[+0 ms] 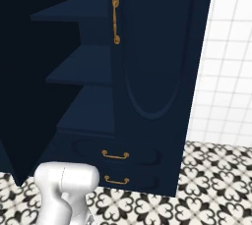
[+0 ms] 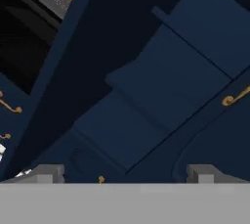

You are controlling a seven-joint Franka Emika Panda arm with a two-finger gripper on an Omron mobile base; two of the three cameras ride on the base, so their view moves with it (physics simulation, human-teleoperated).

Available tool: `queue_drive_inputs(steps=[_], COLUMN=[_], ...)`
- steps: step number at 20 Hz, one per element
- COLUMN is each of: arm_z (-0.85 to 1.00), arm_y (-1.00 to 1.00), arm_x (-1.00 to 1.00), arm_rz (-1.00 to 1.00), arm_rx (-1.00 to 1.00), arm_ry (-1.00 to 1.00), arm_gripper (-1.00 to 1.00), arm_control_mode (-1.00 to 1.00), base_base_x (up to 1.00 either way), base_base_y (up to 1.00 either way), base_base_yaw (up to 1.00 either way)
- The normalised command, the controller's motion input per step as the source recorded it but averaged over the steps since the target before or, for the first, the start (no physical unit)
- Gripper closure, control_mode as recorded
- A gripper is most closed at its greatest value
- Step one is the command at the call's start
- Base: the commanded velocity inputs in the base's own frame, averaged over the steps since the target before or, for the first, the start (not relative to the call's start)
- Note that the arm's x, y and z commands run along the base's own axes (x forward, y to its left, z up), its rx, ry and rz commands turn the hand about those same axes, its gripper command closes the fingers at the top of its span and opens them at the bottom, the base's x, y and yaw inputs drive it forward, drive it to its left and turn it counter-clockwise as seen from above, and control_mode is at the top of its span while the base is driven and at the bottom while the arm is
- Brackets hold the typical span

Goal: Pick the kettle from the counter and place it on the tray. Then pick the mug from the cabinet and place it on the tray. Then close the cabinet doors.

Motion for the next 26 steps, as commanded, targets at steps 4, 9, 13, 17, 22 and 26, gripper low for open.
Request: queue_drive_inputs(steps=[4, 9, 13, 17, 22, 26], arm_z=[-0.62, -0.4, -0.29, -0.35, -0.43, -0.56], arm_y=[1.0, 1.0, 1.0, 1.0, 0.98, 0.8], arm_x=[-0.19, 0.31, 0.61, 0.85, 1.0, 1.0], arm_rz=[0.03, 0.0, 0.0, -0.02, -0.11, -0.19], arm_rx=[-0.39, -0.17, -0.13, -0.14, -0.16, -0.16], arm_ry=[-0.03, 0.0, 0.0, 0.0, 0.0, 0.0], arm_gripper=[-1.0, -1.0, -1.0, -1.0, -1.0, -1.0], arm_control_mode=[-1.0, -1.0, -1.0, -1.0, -1.0, -1.0], base_base_x=[0.0, 0.0, 0.0, 0.0, 0.0, 0.0], base_base_y=[0.0, 0.0, 0.0, 0.0, 0.0, 0.0], base_base_yaw=[0.0, 0.0, 0.0, 0.0, 0.0, 0.0])
